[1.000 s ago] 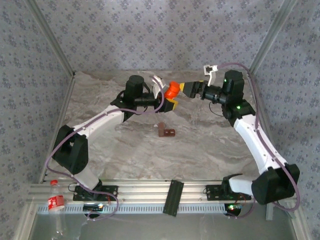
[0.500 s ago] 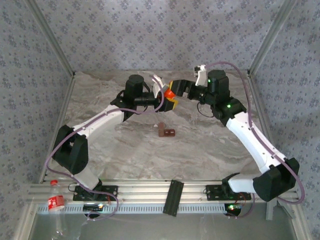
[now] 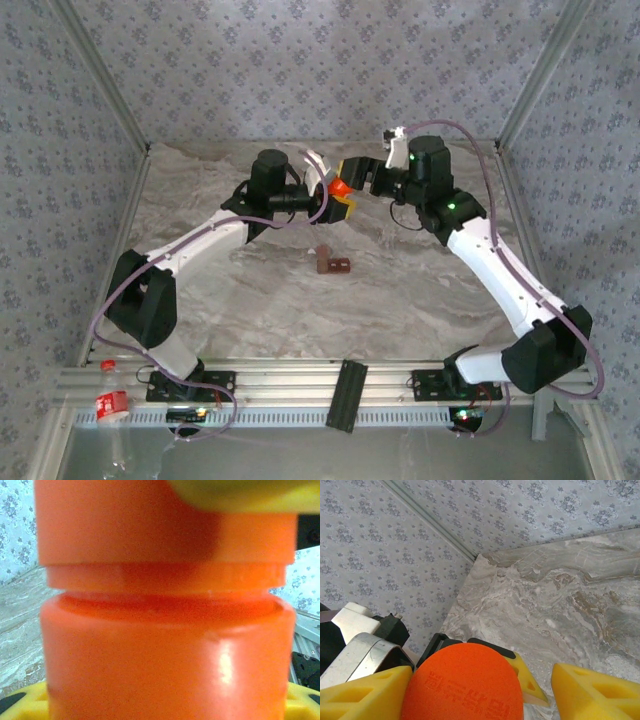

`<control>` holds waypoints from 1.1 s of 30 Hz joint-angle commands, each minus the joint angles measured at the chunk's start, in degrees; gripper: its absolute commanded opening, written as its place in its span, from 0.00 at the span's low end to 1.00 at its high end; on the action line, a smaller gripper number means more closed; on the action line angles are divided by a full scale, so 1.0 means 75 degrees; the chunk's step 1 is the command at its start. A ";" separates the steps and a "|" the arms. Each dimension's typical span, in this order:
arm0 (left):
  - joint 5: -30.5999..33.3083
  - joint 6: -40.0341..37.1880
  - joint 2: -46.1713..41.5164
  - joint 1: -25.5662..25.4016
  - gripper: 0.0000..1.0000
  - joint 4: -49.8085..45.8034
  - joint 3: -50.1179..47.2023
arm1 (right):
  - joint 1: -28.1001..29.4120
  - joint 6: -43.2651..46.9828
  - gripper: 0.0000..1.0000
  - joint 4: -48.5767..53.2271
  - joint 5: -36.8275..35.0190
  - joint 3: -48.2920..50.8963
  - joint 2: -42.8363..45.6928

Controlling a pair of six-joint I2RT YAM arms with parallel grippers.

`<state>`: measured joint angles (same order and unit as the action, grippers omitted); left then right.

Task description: Sort the pills into containers

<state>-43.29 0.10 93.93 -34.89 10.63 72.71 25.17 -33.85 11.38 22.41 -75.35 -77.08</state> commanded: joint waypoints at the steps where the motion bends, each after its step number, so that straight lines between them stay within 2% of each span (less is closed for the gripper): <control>1: -0.0238 -0.0016 -0.0067 0.0000 0.00 0.0429 0.0318 | 0.0063 0.0071 0.71 -0.0033 0.0045 -0.0266 -0.0138; 10: -0.0230 0.0010 -0.0032 -0.0003 0.00 0.0484 0.0323 | 0.0047 0.0373 0.46 -0.0120 0.0468 -0.0171 -0.0176; 15: -0.0244 -0.0008 -0.0039 -0.0011 0.00 0.0468 0.0315 | -0.0275 0.0914 0.38 -0.0290 0.1030 0.0011 -0.0140; 18: -0.0266 -0.0013 -0.0067 -0.0010 0.00 0.0433 0.0302 | -0.0648 0.1366 0.37 -0.0567 0.1608 0.0180 -0.0152; 23: -0.0276 -0.0013 -0.0105 -0.0002 0.00 0.0396 0.0240 | -0.1326 0.1929 0.38 -0.1848 0.3381 0.0682 -0.0189; 27: -0.0291 0.0021 -0.0159 -0.0006 0.00 0.0429 0.0176 | -0.1557 0.1928 0.34 -0.1904 0.3883 0.0451 -0.0448; 33: -0.0288 0.0005 -0.0227 -0.0012 0.00 0.0422 0.0062 | -0.1619 0.1706 0.33 -0.2215 0.4208 0.0269 -0.0535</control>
<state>-43.11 0.51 94.02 -35.68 10.68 72.71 15.33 -21.98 -2.74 53.41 -71.42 -80.77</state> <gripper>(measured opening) 0.552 0.488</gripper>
